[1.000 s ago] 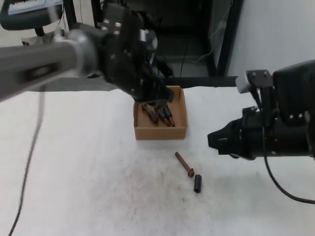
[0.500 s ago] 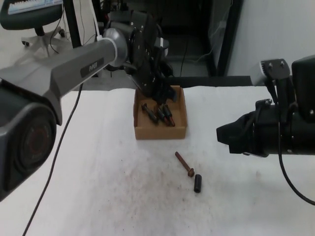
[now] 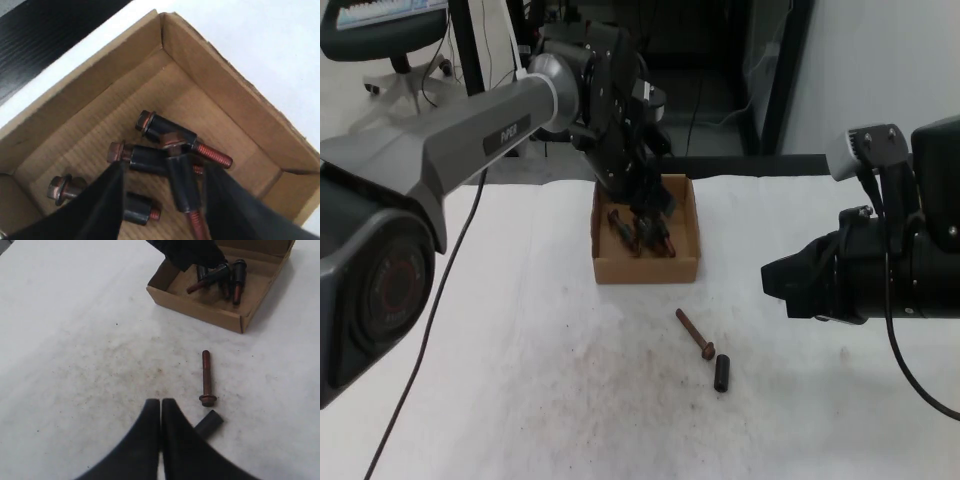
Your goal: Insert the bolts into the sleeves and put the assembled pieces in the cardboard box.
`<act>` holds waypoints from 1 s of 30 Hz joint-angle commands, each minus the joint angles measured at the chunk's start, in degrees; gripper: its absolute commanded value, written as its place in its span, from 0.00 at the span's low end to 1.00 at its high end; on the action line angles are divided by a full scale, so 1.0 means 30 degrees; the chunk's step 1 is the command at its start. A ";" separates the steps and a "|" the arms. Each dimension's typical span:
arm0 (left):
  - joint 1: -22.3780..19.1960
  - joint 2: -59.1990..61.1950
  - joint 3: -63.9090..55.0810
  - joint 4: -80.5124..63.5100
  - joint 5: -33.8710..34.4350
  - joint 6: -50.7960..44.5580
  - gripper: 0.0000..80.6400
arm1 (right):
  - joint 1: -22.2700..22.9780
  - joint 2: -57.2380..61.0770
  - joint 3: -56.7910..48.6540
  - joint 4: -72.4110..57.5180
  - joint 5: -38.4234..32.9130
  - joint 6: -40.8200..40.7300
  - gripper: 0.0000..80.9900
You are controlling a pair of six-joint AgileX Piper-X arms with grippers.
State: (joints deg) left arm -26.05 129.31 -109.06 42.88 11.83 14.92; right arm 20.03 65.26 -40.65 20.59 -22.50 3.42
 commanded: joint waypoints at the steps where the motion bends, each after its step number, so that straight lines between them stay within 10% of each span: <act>1: 0.0055 -0.0230 -0.0326 0.0118 -0.0054 0.0173 0.59 | -0.0071 -0.0214 -0.0072 0.0067 -0.0064 -0.0166 0.01; 8: 0.0012 -0.0934 -0.1831 0.2442 -0.0054 0.0173 0.58 | -0.0071 -0.0214 -0.0072 0.0054 -0.0064 -0.0263 0.01; 13: -0.0180 -0.3706 -0.1870 0.3574 0.1580 0.2825 0.01 | -0.0071 -0.0071 -0.0072 0.0054 -0.0100 -0.2886 0.08; 20: 0.0101 -0.8824 0.0414 0.3655 0.0872 0.2452 0.00 | -0.0071 0.0657 -0.0072 -0.0153 0.0109 -0.3067 0.28; 30: 0.0233 -1.8204 1.3933 -0.0466 -0.0317 0.0634 0.00 | 0.0020 0.3792 -0.0395 -0.2486 -0.0135 -0.3731 0.29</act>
State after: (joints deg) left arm -25.36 79.90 -80.51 49.13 11.62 19.74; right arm 20.03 77.32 -41.81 14.42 -22.22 -7.45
